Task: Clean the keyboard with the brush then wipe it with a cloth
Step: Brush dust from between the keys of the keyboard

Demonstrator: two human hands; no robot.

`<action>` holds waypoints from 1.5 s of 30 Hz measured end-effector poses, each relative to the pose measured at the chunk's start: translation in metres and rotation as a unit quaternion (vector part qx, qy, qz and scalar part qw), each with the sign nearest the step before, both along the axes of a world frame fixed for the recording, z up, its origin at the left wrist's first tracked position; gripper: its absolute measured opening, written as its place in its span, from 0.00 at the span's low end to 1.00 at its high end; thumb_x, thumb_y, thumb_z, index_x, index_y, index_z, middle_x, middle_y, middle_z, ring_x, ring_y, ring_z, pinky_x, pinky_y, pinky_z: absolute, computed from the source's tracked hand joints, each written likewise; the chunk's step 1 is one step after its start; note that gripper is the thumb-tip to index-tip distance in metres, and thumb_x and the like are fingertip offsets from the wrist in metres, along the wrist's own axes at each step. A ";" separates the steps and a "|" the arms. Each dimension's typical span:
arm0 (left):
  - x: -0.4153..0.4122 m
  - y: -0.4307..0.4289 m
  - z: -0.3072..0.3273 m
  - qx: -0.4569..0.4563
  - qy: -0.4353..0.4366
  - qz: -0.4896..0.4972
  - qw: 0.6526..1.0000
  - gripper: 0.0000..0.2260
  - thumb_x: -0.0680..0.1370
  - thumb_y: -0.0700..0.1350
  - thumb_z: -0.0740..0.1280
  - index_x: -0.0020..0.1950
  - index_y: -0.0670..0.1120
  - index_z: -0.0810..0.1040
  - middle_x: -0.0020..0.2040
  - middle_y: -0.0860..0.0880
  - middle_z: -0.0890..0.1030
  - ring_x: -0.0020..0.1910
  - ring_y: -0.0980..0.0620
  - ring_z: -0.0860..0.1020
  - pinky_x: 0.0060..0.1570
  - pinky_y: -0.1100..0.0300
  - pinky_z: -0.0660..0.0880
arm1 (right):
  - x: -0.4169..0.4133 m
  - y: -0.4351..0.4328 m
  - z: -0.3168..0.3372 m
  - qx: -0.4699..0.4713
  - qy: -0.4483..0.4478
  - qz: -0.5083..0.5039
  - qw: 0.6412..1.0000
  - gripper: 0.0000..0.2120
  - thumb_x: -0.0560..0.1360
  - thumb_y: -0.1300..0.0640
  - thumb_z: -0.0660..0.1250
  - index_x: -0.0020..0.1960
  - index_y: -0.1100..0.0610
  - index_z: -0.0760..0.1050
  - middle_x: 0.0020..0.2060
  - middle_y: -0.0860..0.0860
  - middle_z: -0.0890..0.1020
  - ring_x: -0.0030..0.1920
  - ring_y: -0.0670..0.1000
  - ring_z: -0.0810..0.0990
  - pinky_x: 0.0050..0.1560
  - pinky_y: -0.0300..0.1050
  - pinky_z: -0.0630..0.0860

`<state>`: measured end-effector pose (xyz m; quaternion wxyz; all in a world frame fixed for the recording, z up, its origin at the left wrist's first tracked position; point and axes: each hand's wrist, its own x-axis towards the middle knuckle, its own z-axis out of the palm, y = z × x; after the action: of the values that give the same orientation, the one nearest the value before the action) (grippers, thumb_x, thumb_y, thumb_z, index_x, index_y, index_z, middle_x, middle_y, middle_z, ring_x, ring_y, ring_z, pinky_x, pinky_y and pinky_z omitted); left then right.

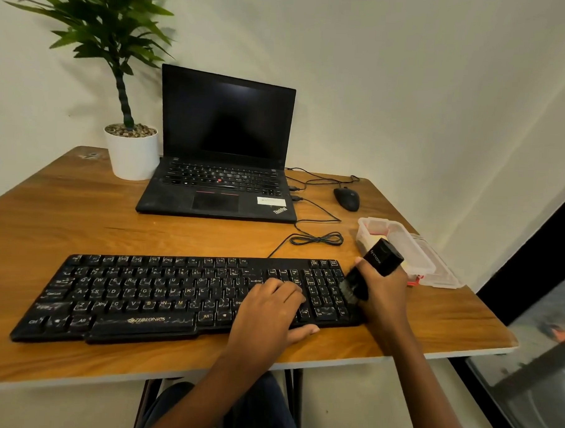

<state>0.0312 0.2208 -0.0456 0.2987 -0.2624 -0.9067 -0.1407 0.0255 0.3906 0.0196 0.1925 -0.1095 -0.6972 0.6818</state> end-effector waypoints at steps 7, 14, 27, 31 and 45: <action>0.000 0.000 0.000 0.007 0.003 -0.004 1.000 0.23 0.71 0.65 0.54 0.45 0.52 0.82 0.45 0.57 0.80 0.43 0.57 0.78 0.39 0.63 0.76 | 0.016 0.017 0.001 0.056 -0.002 0.001 0.998 0.11 0.73 0.66 0.66 0.41 0.52 0.69 0.38 0.50 0.76 0.41 0.48 0.78 0.37 0.40 0.78; -0.001 -0.001 0.000 0.006 0.001 -0.002 1.000 0.23 0.71 0.66 0.54 0.45 0.53 0.82 0.45 0.57 0.80 0.43 0.57 0.78 0.39 0.63 0.76 | -0.010 -0.001 -0.001 0.032 0.000 0.002 0.999 0.09 0.73 0.59 0.68 0.46 0.47 0.70 0.43 0.50 0.79 0.46 0.51 0.80 0.46 0.51 0.79; 0.000 0.000 0.001 0.012 0.000 -0.009 1.000 0.23 0.70 0.66 0.54 0.45 0.53 0.82 0.44 0.58 0.80 0.43 0.57 0.78 0.39 0.64 0.76 | -0.034 0.003 0.004 0.188 -0.045 -0.005 0.981 0.10 0.71 0.60 0.68 0.40 0.49 0.69 0.37 0.46 0.76 0.39 0.45 0.75 0.41 0.43 0.74; 0.000 -0.001 0.001 0.011 -0.001 -0.010 1.000 0.23 0.70 0.66 0.55 0.45 0.53 0.82 0.45 0.58 0.80 0.43 0.57 0.78 0.40 0.64 0.76 | -0.029 -0.001 0.001 0.123 -0.011 -0.012 0.992 0.08 0.74 0.58 0.67 0.51 0.54 0.71 0.41 0.47 0.78 0.43 0.44 0.77 0.35 0.34 0.72; 0.001 -0.001 0.003 0.013 -0.013 -0.002 1.000 0.24 0.70 0.66 0.54 0.45 0.53 0.83 0.45 0.58 0.81 0.43 0.58 0.78 0.39 0.63 0.77 | -0.049 -0.005 0.004 0.194 -0.032 0.008 0.980 0.07 0.73 0.57 0.68 0.45 0.51 0.69 0.40 0.46 0.76 0.44 0.47 0.76 0.44 0.43 0.73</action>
<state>0.0323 0.2197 -0.0426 0.2902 -0.2584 -0.9081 -0.1558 -0.0235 0.3860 0.0235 0.1826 -0.0859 -0.8230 0.5311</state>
